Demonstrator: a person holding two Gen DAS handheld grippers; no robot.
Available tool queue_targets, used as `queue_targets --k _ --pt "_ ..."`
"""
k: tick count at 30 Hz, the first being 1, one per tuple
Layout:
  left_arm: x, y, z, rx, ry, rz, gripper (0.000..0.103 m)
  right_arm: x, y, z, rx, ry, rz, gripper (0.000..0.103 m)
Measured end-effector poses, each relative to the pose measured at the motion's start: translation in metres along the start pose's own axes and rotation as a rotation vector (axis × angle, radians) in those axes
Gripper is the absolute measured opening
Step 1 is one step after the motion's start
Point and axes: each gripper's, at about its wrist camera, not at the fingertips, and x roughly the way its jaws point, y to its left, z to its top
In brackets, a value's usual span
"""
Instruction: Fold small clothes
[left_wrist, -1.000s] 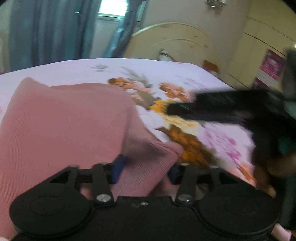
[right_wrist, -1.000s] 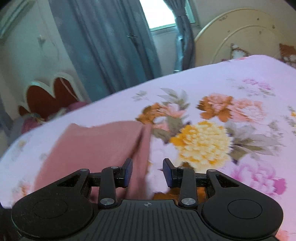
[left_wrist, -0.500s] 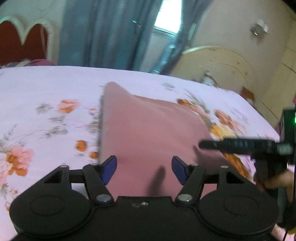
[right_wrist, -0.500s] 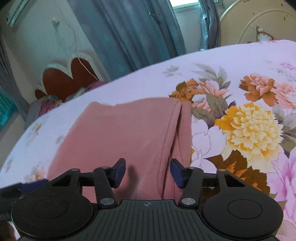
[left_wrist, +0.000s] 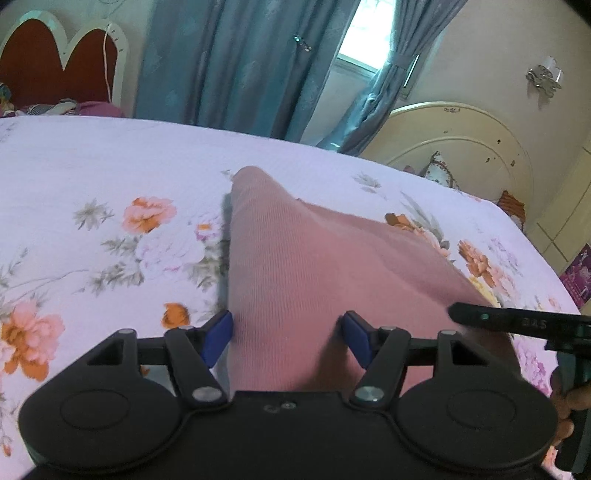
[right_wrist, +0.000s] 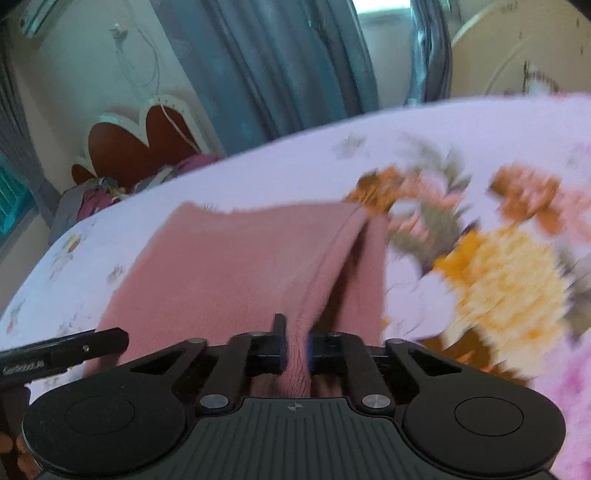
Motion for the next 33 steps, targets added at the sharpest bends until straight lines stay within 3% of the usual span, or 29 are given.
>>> queue_targets --k 4,9,11,13,18,21,22,24,33 --pt "0.012 -0.006 -0.01 0.029 0.032 -0.006 0.071 0.018 -0.007 -0.012 -0.034 0.063 -0.07 0.007" --pt "0.013 -0.001 -0.014 0.008 0.059 -0.012 0.074 0.001 -0.005 -0.015 0.028 0.056 -0.043 0.008" --pt "0.012 0.001 -0.014 0.005 0.066 -0.018 0.074 -0.014 -0.008 -0.017 0.071 0.051 -0.008 0.016" --pt "0.011 0.001 -0.015 0.002 0.071 -0.022 0.074 -0.029 -0.004 -0.024 0.059 0.047 -0.009 0.035" --pt "0.005 0.001 -0.02 0.013 0.081 -0.027 0.074 -0.046 0.008 -0.047 0.003 0.076 -0.024 0.035" --pt "0.002 0.0 -0.023 0.019 0.09 -0.026 0.074 -0.046 0.009 -0.056 -0.002 0.086 -0.035 0.033" --pt "0.001 0.0 -0.024 0.018 0.095 -0.025 0.074 -0.046 0.01 -0.057 -0.004 0.091 -0.037 0.023" --pt "0.001 -0.001 -0.027 0.019 0.104 -0.022 0.074 -0.044 0.011 -0.06 -0.029 0.106 -0.052 0.015" --pt "0.003 -0.008 -0.031 0.016 0.138 0.003 0.073 -0.045 0.022 -0.063 -0.174 0.123 -0.134 0.004"
